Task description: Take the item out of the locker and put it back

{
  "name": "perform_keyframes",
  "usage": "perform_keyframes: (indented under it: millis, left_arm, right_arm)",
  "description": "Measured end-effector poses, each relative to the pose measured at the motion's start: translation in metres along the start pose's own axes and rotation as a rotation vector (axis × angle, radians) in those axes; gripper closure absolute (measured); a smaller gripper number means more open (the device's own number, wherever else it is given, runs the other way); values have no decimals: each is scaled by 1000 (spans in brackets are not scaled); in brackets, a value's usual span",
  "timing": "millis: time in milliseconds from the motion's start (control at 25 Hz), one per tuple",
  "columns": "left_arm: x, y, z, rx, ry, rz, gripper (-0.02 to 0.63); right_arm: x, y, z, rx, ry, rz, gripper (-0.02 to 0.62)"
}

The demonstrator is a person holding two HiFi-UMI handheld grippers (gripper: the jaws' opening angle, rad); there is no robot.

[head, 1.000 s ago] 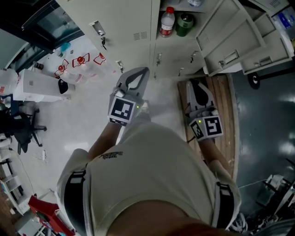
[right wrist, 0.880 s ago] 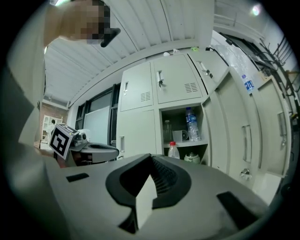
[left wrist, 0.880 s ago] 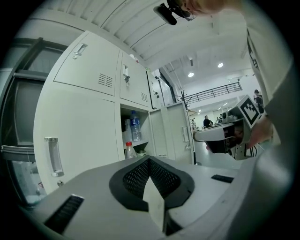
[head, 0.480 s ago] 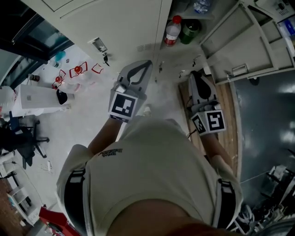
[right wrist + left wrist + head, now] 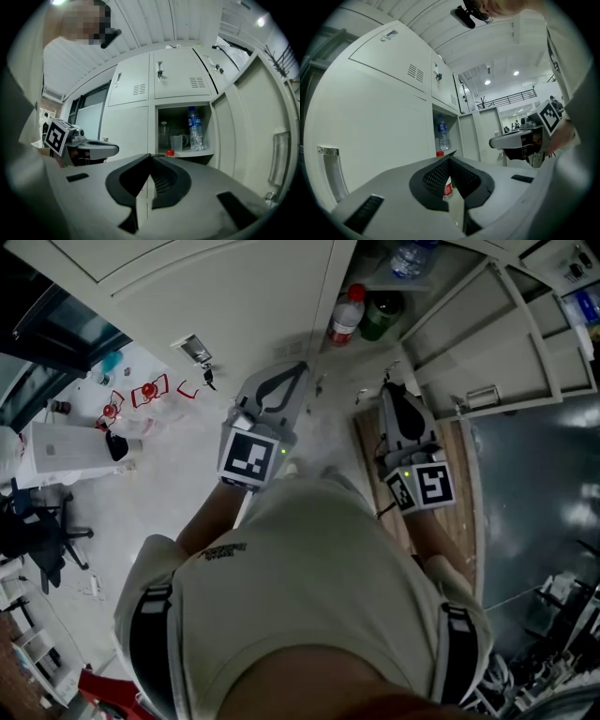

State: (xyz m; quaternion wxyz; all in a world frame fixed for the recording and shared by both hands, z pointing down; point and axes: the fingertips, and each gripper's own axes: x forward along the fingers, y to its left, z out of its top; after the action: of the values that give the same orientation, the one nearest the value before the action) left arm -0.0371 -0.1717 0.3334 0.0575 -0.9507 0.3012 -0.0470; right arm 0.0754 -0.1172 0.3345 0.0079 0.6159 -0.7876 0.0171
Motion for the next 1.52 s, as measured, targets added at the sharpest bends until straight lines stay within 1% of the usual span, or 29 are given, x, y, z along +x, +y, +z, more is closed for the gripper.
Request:
perform_keyframes:
  millis: [160, 360, 600, 760, 840, 880, 1000, 1160, 1200, 1240, 1320, 1360, 1520]
  left_arm:
    - [8, -2, 3, 3, 2, 12, 594]
    - [19, -10, 9, -6, 1, 35, 594]
    - [36, -18, 17, -6, 3, 58, 594]
    - [48, -20, 18, -5, 11, 76, 594]
    - [54, -21, 20, -3, 9, 83, 594]
    - [57, -21, 21, -2, 7, 86, 594]
    - [65, -18, 23, -4, 11, 99, 594]
    - [77, -10, 24, -3, 2, 118, 594]
    - [80, -7, 24, -3, -7, 123, 594]
    - [82, -5, 24, -7, -12, 128, 594]
    - [88, -2, 21, -11, -6, 137, 594]
    - [91, -1, 19, -6, -5, 141, 594]
    - [102, 1, 6, 2, 6, 153, 594]
  right_arm:
    - [7, -8, 2, 2, -4, 23, 592]
    - [15, -19, 4, 7, 1, 72, 591]
    - [23, -36, 11, 11, -15, 114, 591]
    - [33, -46, 18, -5, -32, 137, 587]
    - [39, -49, 21, -13, -38, 152, 533]
    - [42, -51, 22, -16, -40, 156, 524]
    - [52, -57, 23, -17, -37, 166, 464]
    - [71, -64, 23, -17, -26, 167, 456]
    - [77, -65, 22, -22, -21, 167, 419]
    - [83, -66, 20, -26, -16, 167, 398]
    - [97, -65, 14, -38, -4, 169, 394]
    - [104, -65, 9, -47, 5, 172, 367]
    - [131, -65, -13, -62, 43, 163, 312]
